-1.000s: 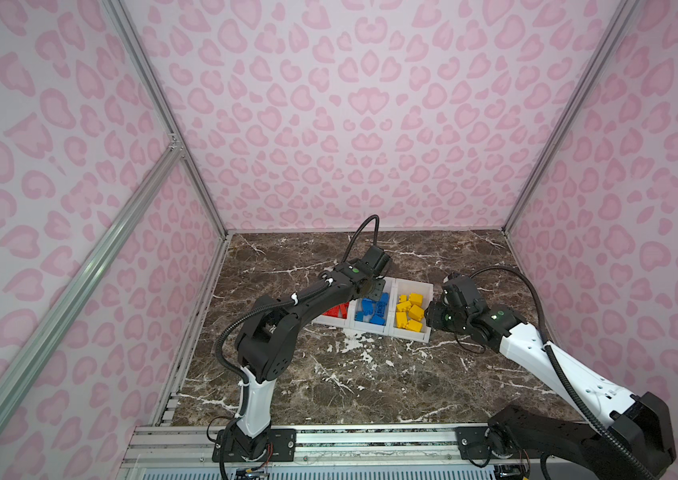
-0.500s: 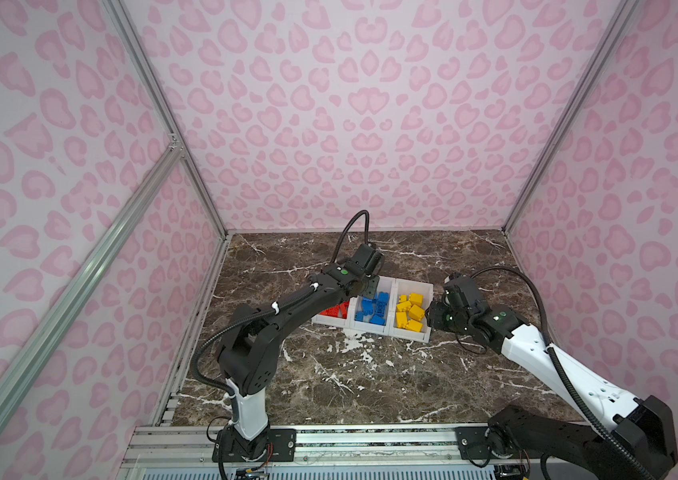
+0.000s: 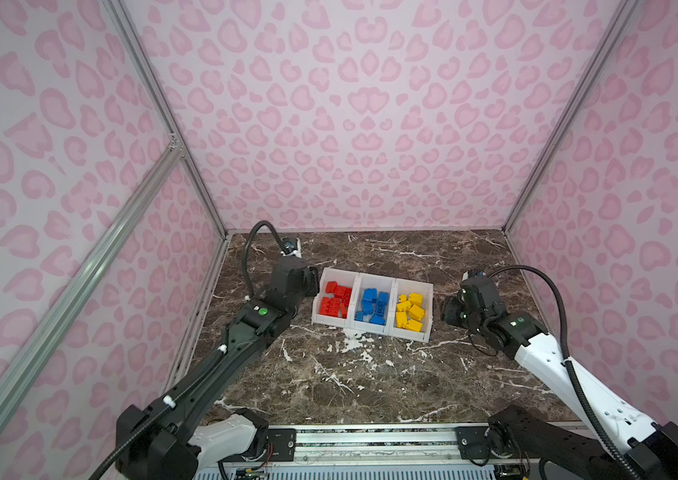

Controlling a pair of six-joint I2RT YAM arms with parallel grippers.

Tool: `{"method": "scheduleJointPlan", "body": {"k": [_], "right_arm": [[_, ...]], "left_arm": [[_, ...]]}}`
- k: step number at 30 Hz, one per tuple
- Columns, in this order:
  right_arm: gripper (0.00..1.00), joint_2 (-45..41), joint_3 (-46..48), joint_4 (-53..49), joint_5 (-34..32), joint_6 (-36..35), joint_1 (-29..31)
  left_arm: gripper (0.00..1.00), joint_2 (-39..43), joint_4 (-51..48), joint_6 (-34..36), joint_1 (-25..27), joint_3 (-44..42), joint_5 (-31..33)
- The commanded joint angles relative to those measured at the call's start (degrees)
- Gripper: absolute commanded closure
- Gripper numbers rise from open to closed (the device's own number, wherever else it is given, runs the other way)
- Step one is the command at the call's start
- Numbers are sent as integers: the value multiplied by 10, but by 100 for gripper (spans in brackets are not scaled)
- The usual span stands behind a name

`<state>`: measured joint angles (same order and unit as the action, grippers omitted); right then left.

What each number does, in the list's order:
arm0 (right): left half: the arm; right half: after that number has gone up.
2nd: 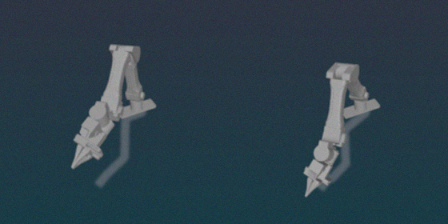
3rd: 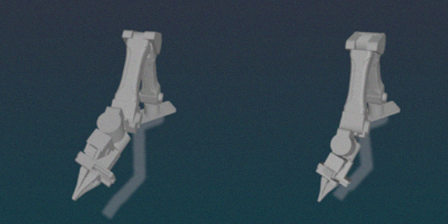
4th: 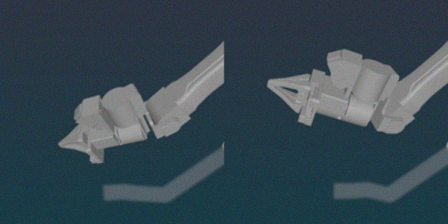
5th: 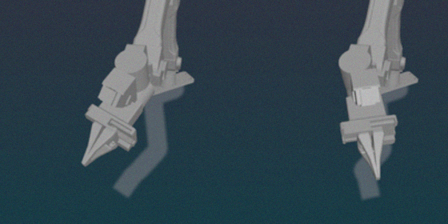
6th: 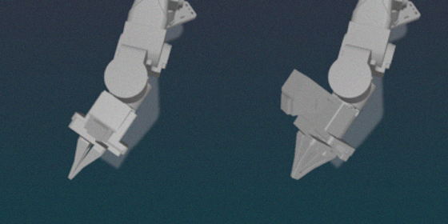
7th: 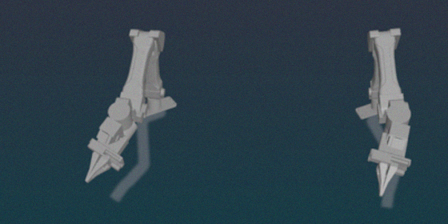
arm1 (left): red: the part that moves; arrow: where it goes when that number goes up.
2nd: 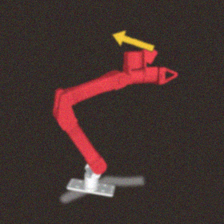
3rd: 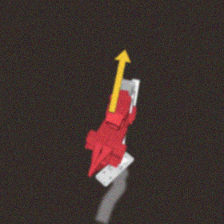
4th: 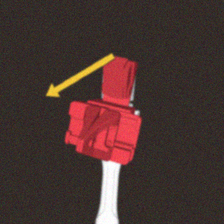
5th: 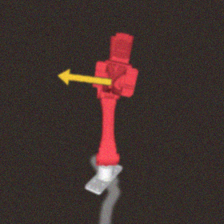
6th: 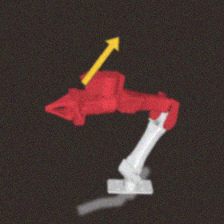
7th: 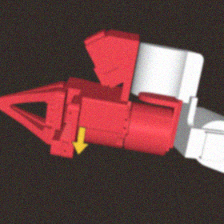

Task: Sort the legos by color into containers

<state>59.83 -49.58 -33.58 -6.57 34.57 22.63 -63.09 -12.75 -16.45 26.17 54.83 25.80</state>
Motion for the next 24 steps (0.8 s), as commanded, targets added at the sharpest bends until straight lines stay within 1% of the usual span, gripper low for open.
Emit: {"method": "scheduleJointPlan", "body": {"k": [1,2,4,6,7,10,12,14,16,18,19,20,22,24], "right_arm": [[33,-16,17,45,-59,-40,-25],[31,-20,27,71,-70,-54,-37],[25,-29,47,121,-96,-78,-59],[18,-33,74,181,-122,-105,-77],[12,-34,95,222,-136,-123,-85],[0,-22,169,359,-152,-197,-104],[0,2,225,463,-169,-248,-109],[0,46,267,557,-166,-275,-123],[0,95,276,589,-148,-276,-140],[0,147,287,660,-154,-274,-152],[0,158,277,664,-165,-281,-152],[0,163,269,667,-157,-287,-155],[0,189,284,754,-157,-300,-157],[0,203,271,753,-161,-317,-158]], "left_arm": [[0,50,63,-22,-55,-52,123],[2,58,66,-34,-81,-68,148],[2,58,77,-44,-133,-97,152],[2,49,133,-29,-171,-140,138],[2,44,170,-28,-186,-167,135],[2,26,299,-25,-223,-248,123],[2,-3,361,-25,-246,-280,95],[2,-49,396,-14,-262,-291,66],[2,-98,432,14,-265,-297,34],[3,-144,475,41,-267,-300,-6],[3,-153,452,52,-267,-279,-34],[3,-161,490,57,-267,-287,-51],[3,-178,552,80,-270,-298,-75],[3,-202,566,90,-272,-295,-95]]}}
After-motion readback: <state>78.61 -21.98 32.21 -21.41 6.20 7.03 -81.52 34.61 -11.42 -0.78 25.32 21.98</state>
